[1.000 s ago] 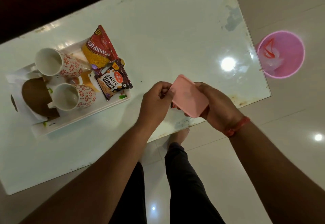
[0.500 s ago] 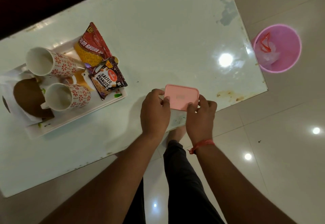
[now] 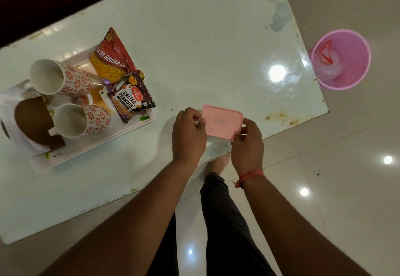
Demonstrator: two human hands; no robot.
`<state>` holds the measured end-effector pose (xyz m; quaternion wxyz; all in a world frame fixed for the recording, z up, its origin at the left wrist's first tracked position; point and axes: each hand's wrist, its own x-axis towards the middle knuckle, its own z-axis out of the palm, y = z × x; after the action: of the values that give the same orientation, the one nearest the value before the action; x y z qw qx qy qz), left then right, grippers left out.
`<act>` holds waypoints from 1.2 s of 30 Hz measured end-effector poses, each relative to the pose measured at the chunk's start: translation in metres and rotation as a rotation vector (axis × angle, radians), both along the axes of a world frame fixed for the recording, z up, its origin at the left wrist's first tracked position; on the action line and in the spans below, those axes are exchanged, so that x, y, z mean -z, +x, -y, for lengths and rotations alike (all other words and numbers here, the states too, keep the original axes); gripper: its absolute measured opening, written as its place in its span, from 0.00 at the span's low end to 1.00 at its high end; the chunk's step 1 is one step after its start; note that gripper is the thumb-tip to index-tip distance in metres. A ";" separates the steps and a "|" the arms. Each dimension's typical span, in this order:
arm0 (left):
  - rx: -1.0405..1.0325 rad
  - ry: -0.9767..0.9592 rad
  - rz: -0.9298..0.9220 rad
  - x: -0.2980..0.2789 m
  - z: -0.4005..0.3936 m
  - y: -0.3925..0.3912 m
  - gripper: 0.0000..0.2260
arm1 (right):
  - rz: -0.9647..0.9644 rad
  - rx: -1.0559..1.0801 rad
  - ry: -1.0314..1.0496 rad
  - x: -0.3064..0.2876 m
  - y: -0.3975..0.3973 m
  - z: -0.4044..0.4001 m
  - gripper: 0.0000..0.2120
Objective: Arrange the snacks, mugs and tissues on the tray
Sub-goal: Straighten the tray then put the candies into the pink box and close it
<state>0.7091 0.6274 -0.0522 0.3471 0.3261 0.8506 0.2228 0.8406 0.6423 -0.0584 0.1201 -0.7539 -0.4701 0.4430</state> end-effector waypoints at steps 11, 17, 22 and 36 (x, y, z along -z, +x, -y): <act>0.124 0.019 -0.026 0.004 -0.002 -0.006 0.16 | -0.004 -0.077 0.052 0.007 0.003 0.008 0.27; 0.180 0.006 -0.040 0.006 -0.007 -0.010 0.17 | 0.003 -0.145 0.089 0.012 0.002 0.015 0.22; 0.222 -0.009 -0.049 0.008 -0.008 -0.014 0.16 | 0.035 -0.147 0.123 0.017 0.003 0.013 0.20; 0.270 -0.033 -0.052 0.015 -0.009 -0.012 0.17 | 0.007 -0.040 0.109 0.022 0.001 0.001 0.10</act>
<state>0.6970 0.6367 -0.0675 0.3571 0.4376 0.8112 0.1515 0.8415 0.6408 -0.0808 0.1506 -0.7384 -0.5089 0.4161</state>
